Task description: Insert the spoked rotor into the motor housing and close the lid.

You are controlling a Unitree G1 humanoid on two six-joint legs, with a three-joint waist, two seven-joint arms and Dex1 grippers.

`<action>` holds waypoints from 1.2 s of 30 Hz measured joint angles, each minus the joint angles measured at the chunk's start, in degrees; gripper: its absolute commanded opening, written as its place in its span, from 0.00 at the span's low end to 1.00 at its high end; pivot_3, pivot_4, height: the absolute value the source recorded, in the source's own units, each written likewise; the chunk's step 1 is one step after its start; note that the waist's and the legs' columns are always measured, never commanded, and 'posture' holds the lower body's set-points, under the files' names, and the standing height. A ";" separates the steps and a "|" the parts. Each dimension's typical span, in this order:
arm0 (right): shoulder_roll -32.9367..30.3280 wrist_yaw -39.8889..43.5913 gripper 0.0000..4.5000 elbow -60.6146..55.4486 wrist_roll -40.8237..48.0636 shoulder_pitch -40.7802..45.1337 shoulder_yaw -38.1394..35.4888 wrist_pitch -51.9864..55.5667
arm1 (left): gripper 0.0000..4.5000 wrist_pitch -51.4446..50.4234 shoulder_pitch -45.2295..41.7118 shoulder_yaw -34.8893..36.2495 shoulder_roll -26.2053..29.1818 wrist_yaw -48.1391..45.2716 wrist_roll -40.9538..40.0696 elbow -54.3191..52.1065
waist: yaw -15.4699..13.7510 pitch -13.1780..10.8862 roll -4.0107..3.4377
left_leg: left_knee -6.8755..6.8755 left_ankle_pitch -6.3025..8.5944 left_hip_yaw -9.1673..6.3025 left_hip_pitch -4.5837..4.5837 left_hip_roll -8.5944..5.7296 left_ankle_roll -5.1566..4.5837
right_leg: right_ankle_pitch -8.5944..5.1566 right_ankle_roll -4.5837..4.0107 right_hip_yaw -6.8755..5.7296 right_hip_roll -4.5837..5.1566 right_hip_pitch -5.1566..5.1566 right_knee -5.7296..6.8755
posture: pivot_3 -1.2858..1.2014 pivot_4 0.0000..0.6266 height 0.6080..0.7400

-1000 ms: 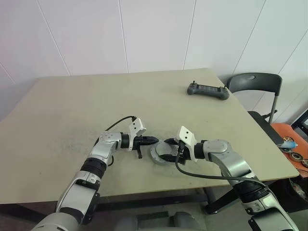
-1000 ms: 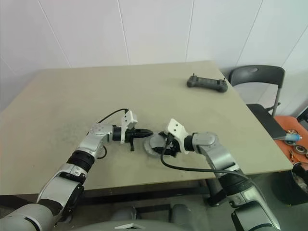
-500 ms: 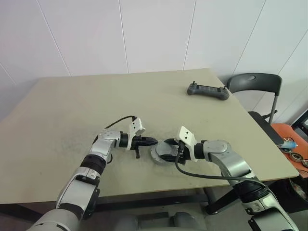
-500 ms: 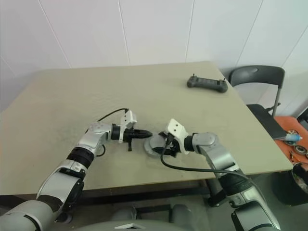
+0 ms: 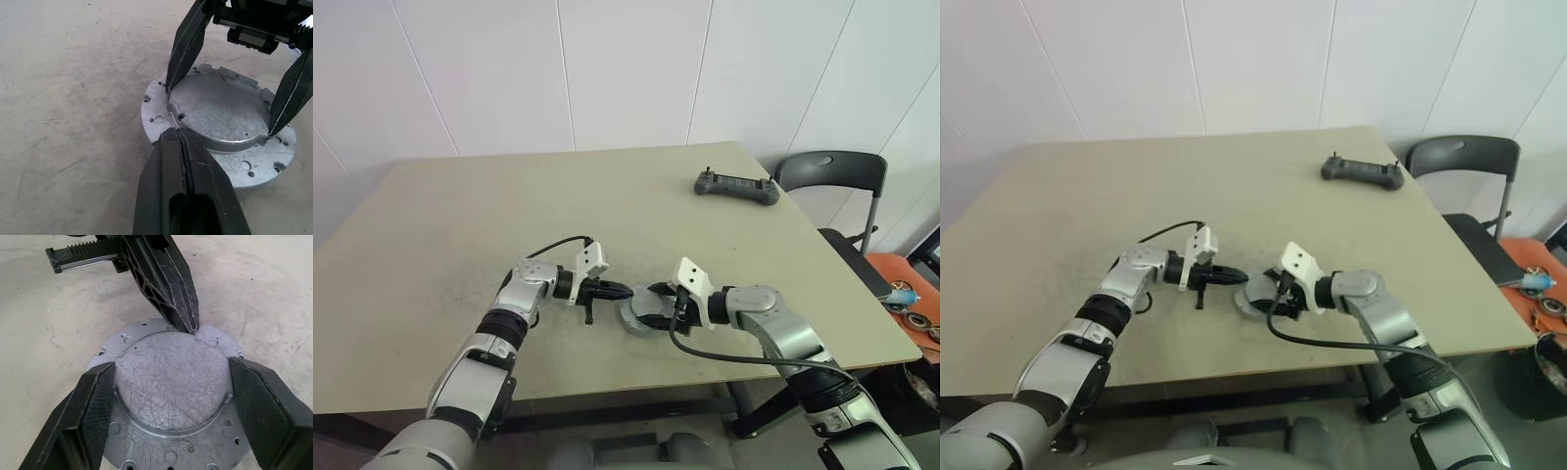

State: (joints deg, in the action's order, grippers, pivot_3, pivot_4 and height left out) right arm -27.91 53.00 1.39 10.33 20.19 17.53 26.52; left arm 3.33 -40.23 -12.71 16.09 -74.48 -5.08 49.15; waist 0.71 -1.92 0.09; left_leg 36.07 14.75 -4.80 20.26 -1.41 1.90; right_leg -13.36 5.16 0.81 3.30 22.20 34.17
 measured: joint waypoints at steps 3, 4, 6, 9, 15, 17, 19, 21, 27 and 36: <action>0.21 -0.66 0.94 0.13 -0.07 0.03 -0.09 0.50 | 0.00 0.40 -0.04 -0.02 -0.07 0.17 0.29 0.20 | 0.03 0.03 -0.01 | 0.02 0.01 -0.02 0.00 0.04 0.01 | 0.00 0.00 -0.02 0.02 -0.01 -0.01 | 0.52 0.00 1.00; 0.28 -1.01 1.00 0.26 -0.07 0.11 -0.27 0.73 | 0.00 0.34 0.01 -0.02 -0.07 0.16 0.35 -0.02 | 0.03 0.04 -0.02 | 0.02 0.01 -0.03 0.00 0.04 0.01 | 0.00 0.00 -0.02 0.05 0.00 -0.01 | 0.52 0.00 1.00; 0.44 -1.11 1.00 0.64 -0.02 0.26 -0.64 1.09 | 0.00 -0.21 0.15 -0.02 -0.06 0.10 0.41 -0.97 | 0.04 0.04 -0.02 | 0.02 0.01 -0.04 0.01 0.04 0.01 | 0.00 0.00 -0.03 0.10 0.00 -0.02 | 0.52 0.00 1.00; 0.97 -1.00 1.00 0.62 0.16 0.31 -0.94 1.48 | 0.00 -0.59 0.56 -0.01 0.14 0.06 0.46 -1.91 | 0.03 0.04 -0.02 | -0.02 0.01 -0.04 0.02 0.02 0.01 | 0.00 0.00 -0.03 0.14 0.01 -0.02 | 0.52 0.00 1.00; 2.13 -0.90 1.00 0.53 2.27 0.30 -2.78 3.95 | 0.00 -1.23 1.14 0.09 0.17 0.55 0.59 -3.39 | -0.02 0.03 -0.01 | -0.06 0.00 -0.03 0.06 0.01 0.00 | 0.00 0.00 -0.03 0.15 0.07 -0.02 | 0.52 0.00 1.00; 2.93 -1.01 1.00 0.54 3.88 0.30 -4.23 5.68 | 0.00 -1.36 1.23 0.26 0.05 1.20 0.59 -3.66 | -0.05 0.02 -0.01 | -0.09 -0.01 -0.04 0.13 0.00 -0.03 | 0.00 0.01 -0.03 0.15 0.07 -0.01 | 0.52 0.00 1.00; 3.75 -1.18 1.00 0.55 5.84 0.32 -5.96 7.49 | 0.00 -1.51 1.43 0.50 -0.06 1.54 0.58 -3.73 | -0.17 -0.01 -0.02 | -0.14 -0.08 -0.03 0.19 -0.03 -0.13 | 0.01 0.02 -0.03 0.16 0.07 -0.01 | 0.52 0.00 1.00; 3.88 -1.58 1.00 0.74 6.96 0.32 -7.21 9.23 | 0.00 -1.50 1.60 0.60 -0.33 1.50 0.50 -4.05 | -0.36 -0.04 -0.02 | -0.16 -0.09 -0.02 0.27 -0.08 -0.16 | 0.01 0.02 -0.03 0.19 0.10 -0.01 | 0.52 0.00 1.00; 2.73 -1.05 1.00 1.05 9.83 0.32 -9.95 12.22 | 0.00 -1.56 1.44 0.71 -0.54 2.10 0.18 -3.73 | -0.44 -0.15 -0.06 | -0.18 -0.09 0.06 0.34 -0.21 -0.17 | 0.01 0.03 -0.03 0.21 0.16 -0.02 | 0.52 0.00 1.00; 0.71 -3.32 1.00 6.04 13.60 3.36 -13.88 26.68 | 0.00 -1.83 0.91 1.24 -1.37 2.29 -0.12 -3.02 | -0.42 -0.24 -0.04 | -0.16 -0.09 0.07 0.25 -0.20 -0.18 | 0.01 0.02 -0.08 0.20 0.10 -0.01 | 0.52 0.00 1.00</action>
State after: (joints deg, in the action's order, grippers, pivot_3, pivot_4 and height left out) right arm -27.20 49.68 7.43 23.93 23.55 3.65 53.20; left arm 1.50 -39.32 -11.47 14.72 -72.19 -5.20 46.12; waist 0.30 -2.15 0.05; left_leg 35.91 14.66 -4.73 20.51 -1.61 1.73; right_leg -13.35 5.18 0.73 3.50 22.29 34.16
